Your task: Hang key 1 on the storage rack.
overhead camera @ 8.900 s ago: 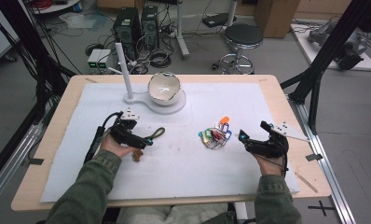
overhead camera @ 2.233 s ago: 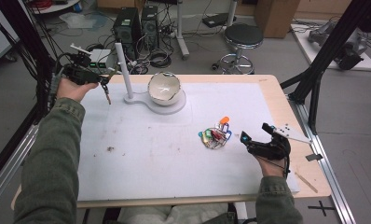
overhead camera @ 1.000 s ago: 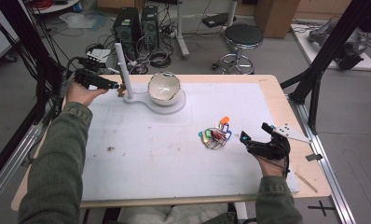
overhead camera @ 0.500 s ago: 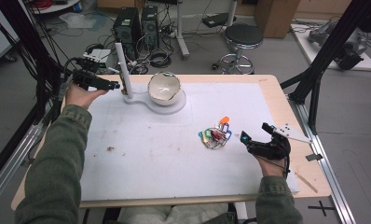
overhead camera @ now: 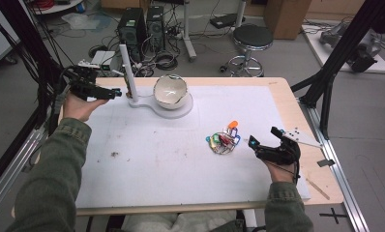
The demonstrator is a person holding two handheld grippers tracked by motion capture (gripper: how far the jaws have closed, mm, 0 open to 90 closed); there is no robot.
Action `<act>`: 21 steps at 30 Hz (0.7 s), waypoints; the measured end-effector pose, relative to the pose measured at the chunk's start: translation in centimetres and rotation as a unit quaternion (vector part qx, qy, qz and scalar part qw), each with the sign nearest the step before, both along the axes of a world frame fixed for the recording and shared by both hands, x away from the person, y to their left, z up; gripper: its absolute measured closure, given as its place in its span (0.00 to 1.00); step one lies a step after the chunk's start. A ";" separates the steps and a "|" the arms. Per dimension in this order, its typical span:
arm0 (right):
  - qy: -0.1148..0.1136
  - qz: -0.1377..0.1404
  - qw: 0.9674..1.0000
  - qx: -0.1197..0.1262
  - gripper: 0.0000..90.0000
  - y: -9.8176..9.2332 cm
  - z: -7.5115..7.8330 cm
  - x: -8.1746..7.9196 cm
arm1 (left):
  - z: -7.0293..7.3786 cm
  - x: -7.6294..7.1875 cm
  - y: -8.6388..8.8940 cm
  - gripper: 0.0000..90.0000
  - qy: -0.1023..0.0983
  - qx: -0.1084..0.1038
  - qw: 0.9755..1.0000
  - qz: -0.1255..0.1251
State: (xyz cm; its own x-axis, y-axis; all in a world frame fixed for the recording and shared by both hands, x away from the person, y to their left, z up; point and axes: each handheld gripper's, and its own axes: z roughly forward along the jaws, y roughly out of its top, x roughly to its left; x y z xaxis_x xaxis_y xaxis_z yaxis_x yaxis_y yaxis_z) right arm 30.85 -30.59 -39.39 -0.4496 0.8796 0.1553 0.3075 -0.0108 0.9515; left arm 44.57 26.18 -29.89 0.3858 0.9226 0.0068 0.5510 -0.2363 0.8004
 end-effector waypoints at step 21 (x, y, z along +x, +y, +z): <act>-0.001 -0.001 1.000 0.000 0.01 0.0 0.0 0.0 | -1.0 -2.4 0.1 0.02 -0.009 -0.014 1.000 -0.003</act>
State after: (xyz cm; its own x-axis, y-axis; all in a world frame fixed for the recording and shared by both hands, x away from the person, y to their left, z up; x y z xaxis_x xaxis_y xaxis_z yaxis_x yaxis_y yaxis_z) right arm 30.86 -30.62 -39.41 -0.4487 0.8803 0.1539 0.3050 -0.0110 0.9523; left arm 42.19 26.32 -30.86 0.3923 0.9198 -0.0116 0.5350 -0.2178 0.8163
